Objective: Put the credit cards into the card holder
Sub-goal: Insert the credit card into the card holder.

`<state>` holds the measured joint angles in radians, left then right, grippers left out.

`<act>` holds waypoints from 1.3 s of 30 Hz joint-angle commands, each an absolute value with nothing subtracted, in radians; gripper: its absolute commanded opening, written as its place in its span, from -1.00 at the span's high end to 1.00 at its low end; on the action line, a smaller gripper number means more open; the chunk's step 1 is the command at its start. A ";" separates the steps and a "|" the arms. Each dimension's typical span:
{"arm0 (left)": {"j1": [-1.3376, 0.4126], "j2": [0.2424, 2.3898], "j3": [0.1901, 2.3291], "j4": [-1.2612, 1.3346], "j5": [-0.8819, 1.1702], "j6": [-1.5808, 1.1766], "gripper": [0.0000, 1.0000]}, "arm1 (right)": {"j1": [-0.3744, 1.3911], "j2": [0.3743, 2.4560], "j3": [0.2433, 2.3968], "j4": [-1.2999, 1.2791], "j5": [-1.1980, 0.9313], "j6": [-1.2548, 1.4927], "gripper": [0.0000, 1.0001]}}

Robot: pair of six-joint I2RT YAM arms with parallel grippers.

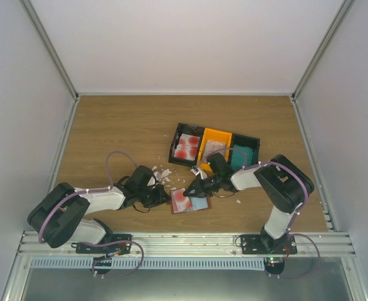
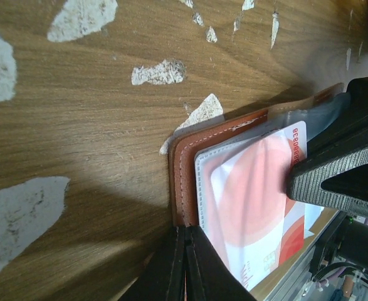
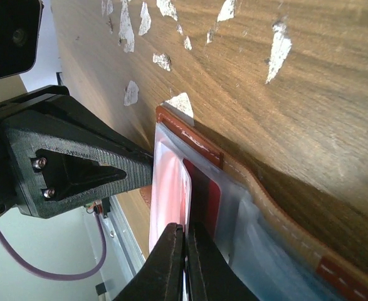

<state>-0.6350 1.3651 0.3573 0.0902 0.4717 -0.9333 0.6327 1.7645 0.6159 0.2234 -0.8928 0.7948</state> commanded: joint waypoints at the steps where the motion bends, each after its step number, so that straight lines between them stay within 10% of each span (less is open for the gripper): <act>1: -0.659 1.396 0.359 0.049 0.462 -0.927 0.89 | 0.676 1.776 0.631 0.201 -0.865 0.818 0.92; 32: -0.723 1.235 0.330 0.076 0.539 -1.006 0.38 | 0.707 1.446 0.590 -0.130 -0.464 0.726 -0.41; 39: -0.785 1.262 0.346 0.070 0.454 -1.056 0.47 | 0.715 1.376 0.598 -0.251 -0.369 0.702 -0.12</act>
